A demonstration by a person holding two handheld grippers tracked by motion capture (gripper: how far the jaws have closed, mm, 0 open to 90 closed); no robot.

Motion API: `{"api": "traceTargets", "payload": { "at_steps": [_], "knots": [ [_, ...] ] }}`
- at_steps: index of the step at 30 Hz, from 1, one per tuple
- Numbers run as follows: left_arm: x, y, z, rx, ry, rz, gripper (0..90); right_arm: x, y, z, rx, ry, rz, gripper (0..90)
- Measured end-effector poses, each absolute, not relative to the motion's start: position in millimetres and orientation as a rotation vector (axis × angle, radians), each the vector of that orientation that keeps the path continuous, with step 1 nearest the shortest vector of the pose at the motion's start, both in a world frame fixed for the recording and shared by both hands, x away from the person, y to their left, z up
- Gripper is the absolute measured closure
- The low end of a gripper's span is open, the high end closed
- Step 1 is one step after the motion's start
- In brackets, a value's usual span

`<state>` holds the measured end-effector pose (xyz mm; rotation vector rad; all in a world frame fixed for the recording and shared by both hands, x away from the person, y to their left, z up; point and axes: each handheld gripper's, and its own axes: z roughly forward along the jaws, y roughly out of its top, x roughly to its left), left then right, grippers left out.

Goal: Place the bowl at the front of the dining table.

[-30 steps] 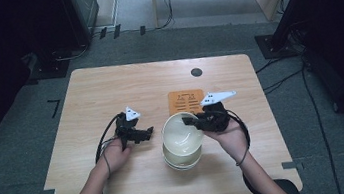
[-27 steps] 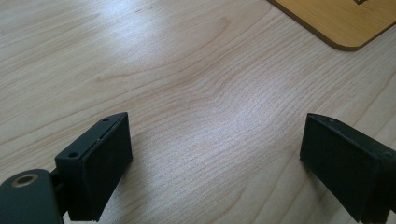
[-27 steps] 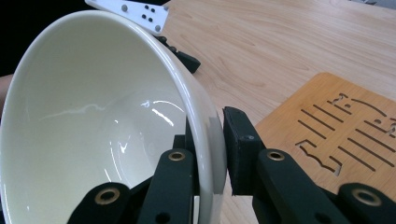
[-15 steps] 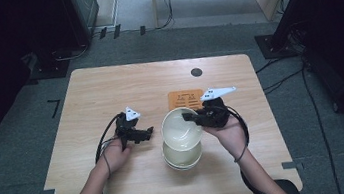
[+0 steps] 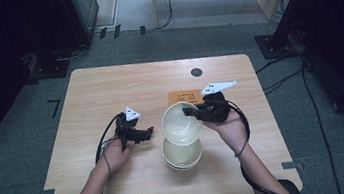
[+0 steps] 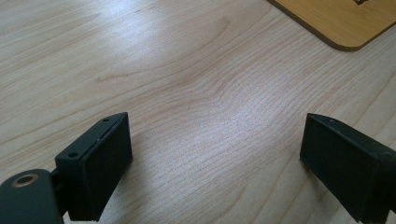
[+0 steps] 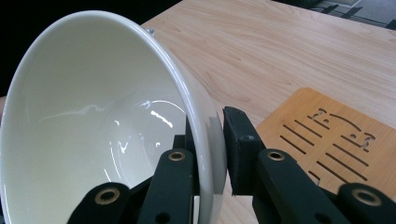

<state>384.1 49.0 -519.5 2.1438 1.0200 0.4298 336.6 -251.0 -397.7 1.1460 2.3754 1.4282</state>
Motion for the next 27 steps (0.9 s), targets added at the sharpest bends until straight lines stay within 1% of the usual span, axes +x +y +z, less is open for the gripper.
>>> {"api": "traceTargets", "payload": {
  "at_steps": [15,27],
  "knots": [
    [384.1,48.8,-519.7,2.140,1.022,0.430,8.8,350.6,-255.2,-395.1,1.177,2.375,1.432,81.3],
    [384.1,49.3,-519.5,2.138,1.023,0.424,8.8,366.8,-246.2,-400.1,1.170,2.424,1.422,81.4]
  ]
}}
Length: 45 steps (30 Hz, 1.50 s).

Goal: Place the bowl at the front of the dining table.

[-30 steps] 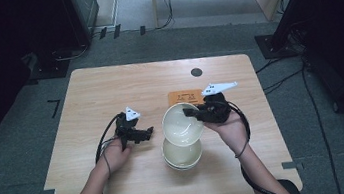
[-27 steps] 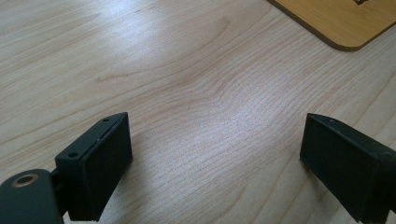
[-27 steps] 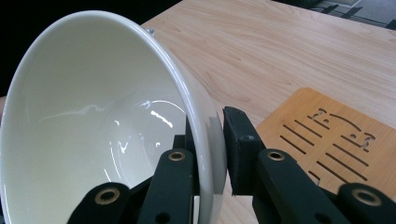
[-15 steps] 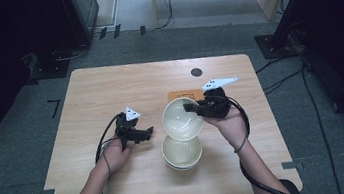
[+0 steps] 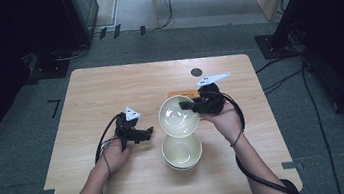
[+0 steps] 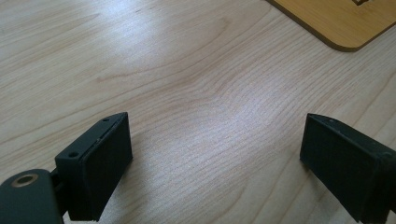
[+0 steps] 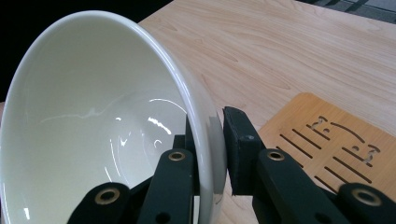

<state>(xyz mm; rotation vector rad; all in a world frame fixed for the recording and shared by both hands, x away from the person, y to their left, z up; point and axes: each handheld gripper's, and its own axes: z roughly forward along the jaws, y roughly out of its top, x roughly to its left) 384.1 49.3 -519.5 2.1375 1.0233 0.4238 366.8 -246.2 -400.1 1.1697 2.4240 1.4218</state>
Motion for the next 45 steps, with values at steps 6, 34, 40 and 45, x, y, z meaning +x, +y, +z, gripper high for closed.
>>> {"api": "traceTargets", "payload": {
  "at_steps": [6,34,40,45],
  "knots": [
    [384.1,48.9,-519.7,2.141,1.021,0.429,8.8,370.1,-246.3,-400.9,1.171,2.414,1.413,81.4],
    [384.4,48.9,-519.7,2.143,1.017,0.430,8.8,383.6,-266.1,-412.1,1.246,2.324,1.384,81.4],
    [384.4,48.8,-519.7,2.142,1.017,0.432,8.8,385.7,-272.3,-413.6,1.274,2.313,1.380,81.4],
    [384.4,48.8,-519.7,2.143,1.017,0.432,8.8,387.7,-275.3,-415.4,1.295,2.299,1.376,81.4]
  ]
}}
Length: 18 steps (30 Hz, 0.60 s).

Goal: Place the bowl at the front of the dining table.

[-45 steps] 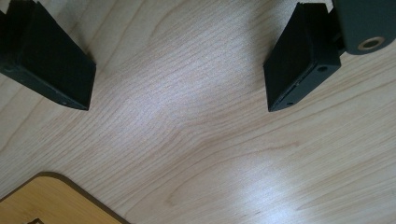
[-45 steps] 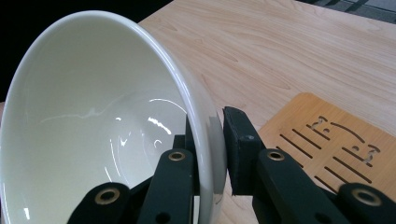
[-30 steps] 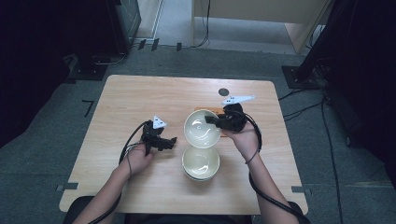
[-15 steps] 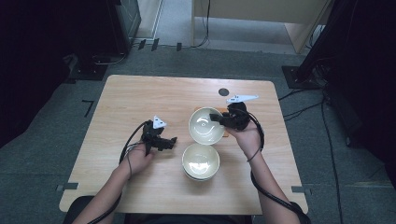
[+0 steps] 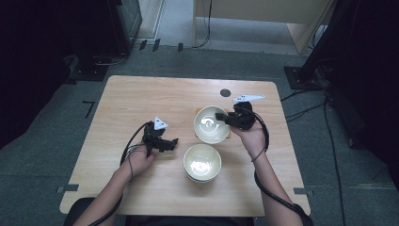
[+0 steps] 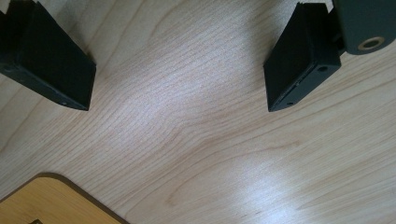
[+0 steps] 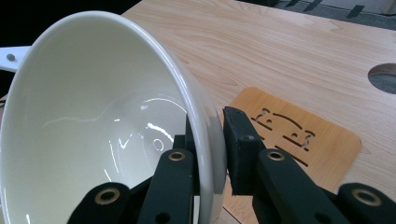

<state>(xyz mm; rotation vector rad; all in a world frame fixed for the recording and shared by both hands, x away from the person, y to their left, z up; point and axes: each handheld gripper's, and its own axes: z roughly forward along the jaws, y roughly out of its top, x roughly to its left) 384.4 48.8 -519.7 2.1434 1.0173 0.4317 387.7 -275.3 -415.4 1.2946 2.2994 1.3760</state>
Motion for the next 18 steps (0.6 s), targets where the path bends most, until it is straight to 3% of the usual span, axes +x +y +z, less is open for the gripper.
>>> {"api": "traceTargets", "payload": {
  "at_steps": [18],
  "knots": [
    [384.7,48.5,-519.7,2.143,1.016,0.431,8.8,396.9,-281.6,-418.8,1.333,2.277,1.356,81.4]
  ]
}}
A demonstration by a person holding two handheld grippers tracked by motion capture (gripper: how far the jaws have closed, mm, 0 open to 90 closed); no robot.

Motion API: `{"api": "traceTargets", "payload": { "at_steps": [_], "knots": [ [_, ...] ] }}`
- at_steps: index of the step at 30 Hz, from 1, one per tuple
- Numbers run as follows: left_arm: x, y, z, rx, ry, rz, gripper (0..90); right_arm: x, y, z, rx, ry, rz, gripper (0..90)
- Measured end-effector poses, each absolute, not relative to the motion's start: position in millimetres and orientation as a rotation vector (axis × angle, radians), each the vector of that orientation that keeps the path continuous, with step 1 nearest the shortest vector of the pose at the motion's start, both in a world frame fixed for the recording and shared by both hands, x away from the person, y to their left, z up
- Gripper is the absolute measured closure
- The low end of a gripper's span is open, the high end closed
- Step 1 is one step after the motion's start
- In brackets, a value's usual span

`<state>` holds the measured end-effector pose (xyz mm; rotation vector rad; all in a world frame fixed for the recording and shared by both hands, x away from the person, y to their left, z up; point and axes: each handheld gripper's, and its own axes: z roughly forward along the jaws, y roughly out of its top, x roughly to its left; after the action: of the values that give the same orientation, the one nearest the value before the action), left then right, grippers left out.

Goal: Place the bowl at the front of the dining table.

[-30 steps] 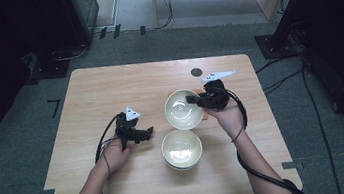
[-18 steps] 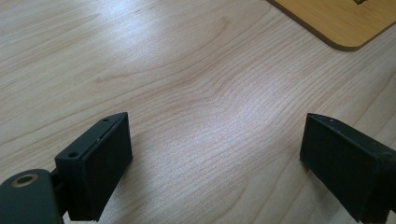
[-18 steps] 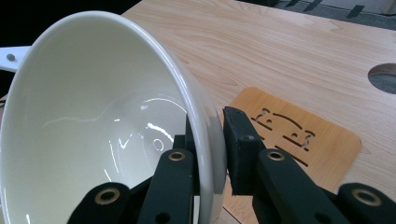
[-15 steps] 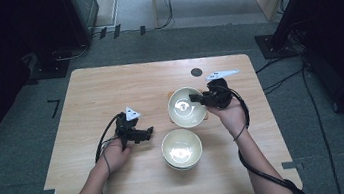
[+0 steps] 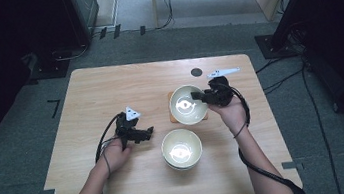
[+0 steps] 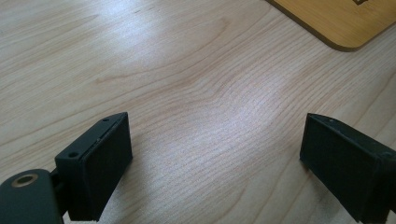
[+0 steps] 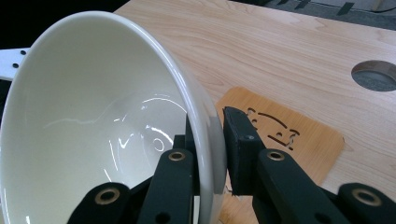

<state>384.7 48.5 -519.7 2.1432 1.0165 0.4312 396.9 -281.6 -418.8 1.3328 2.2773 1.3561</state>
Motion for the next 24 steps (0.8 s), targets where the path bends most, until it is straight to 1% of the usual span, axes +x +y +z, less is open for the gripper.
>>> {"api": "traceTargets", "payload": {
  "at_steps": [24],
  "knots": [
    [384.7,48.6,-519.6,2.145,1.016,0.431,8.8,416.1,-279.3,-422.6,1.336,2.277,1.324,81.4]
  ]
}}
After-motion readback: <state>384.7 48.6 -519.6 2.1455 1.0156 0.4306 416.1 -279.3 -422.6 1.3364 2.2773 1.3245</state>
